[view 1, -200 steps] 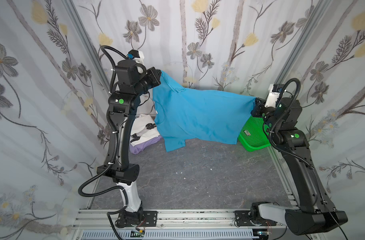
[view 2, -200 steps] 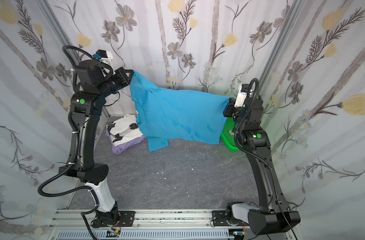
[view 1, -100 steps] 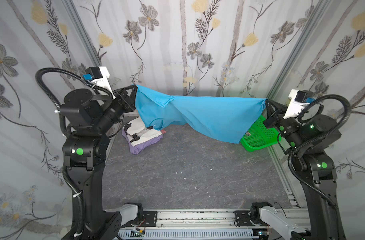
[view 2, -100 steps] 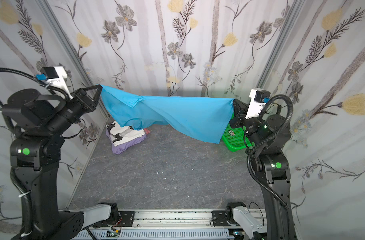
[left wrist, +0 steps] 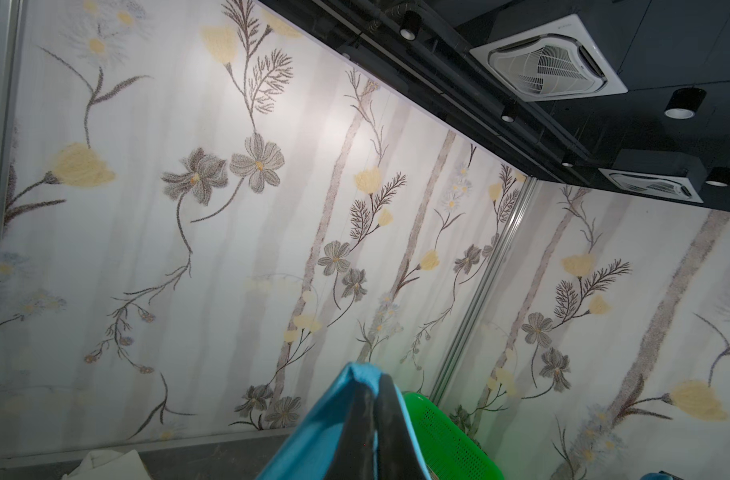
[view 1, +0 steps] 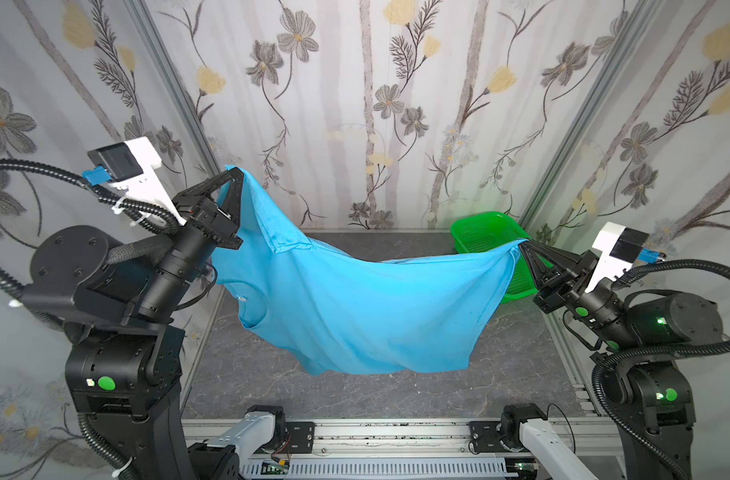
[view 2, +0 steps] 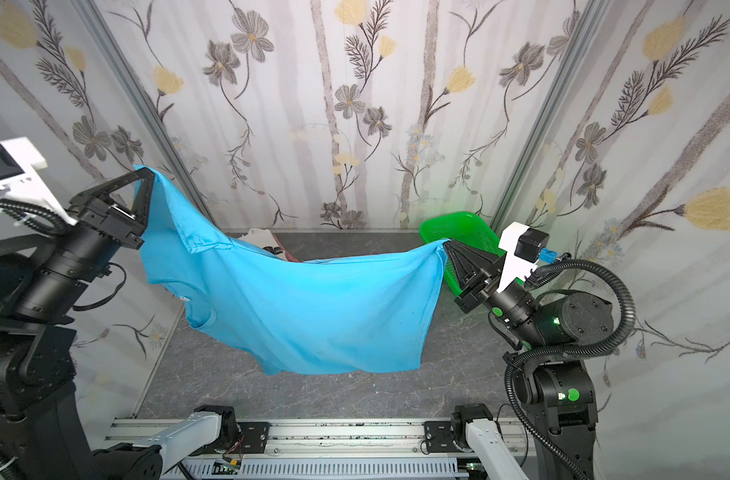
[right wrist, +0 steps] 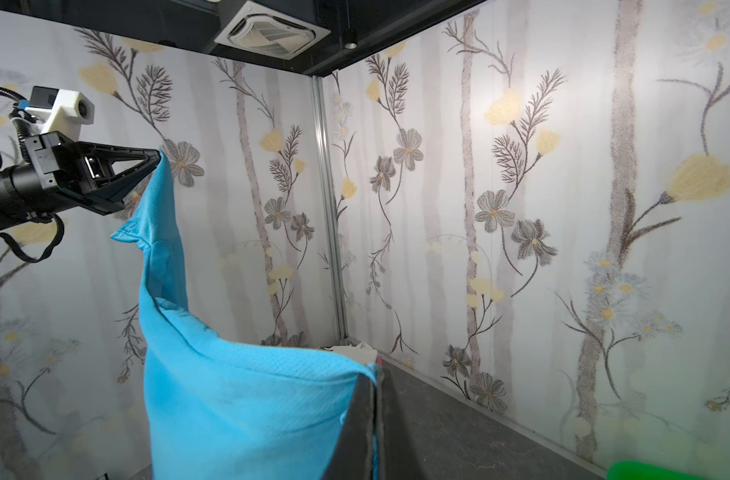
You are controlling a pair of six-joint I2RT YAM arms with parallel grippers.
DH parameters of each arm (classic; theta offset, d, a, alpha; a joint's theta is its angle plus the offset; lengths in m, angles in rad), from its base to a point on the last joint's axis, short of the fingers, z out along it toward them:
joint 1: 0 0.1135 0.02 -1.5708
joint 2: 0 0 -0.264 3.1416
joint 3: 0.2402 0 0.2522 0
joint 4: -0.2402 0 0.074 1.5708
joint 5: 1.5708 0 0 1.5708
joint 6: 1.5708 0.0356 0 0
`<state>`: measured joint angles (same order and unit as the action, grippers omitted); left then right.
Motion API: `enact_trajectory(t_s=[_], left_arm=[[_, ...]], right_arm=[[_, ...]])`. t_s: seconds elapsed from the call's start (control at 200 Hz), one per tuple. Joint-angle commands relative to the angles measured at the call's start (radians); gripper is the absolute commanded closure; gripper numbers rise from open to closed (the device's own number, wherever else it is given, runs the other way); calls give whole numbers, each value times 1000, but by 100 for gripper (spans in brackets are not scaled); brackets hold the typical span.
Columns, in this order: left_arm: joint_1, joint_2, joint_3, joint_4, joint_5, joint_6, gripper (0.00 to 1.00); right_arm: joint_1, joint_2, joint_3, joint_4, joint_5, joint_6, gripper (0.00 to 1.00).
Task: Fold and stack the t-shirts
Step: 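Lay the stretched shirt flat with both grippers, pulling it away from the robot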
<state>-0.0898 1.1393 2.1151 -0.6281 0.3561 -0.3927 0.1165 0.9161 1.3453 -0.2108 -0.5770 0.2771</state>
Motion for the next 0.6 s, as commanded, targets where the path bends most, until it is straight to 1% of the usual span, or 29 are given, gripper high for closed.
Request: enact_trajectory(t_s=[0.0,0.1,0.23,0.295,0.365,0.415,0.48,0.545,0.56,0.595], left_arm=[[1,38,-56,6,27,2,100],[1,66,-204,73,42,-20,100],[-5,117,-465,225,80,-82,100],[-16,185,-594,315,79,-108,100],[-41,283,-681,389,69,-116,100],[-62,376,-692,416,83,-118,100],[-90,491,-679,446,94,-115,100],[-107,583,-669,470,108,-114,100],[-110,598,-636,470,111,-116,100],[-115,634,-613,467,110,-112,100]], right_arm=[[-5,88,-9,-101,160,45,100],[-15,201,-87,-131,227,60,100],[-16,365,-249,-57,260,71,100],[-16,465,-310,-9,286,70,100],[-18,604,-322,5,336,64,100],[-18,725,-292,-11,354,53,100],[-16,836,-249,-21,378,50,100],[-15,900,-225,-9,395,50,100],[-16,910,-221,-6,404,51,100],[-15,930,-210,-4,426,51,100]])
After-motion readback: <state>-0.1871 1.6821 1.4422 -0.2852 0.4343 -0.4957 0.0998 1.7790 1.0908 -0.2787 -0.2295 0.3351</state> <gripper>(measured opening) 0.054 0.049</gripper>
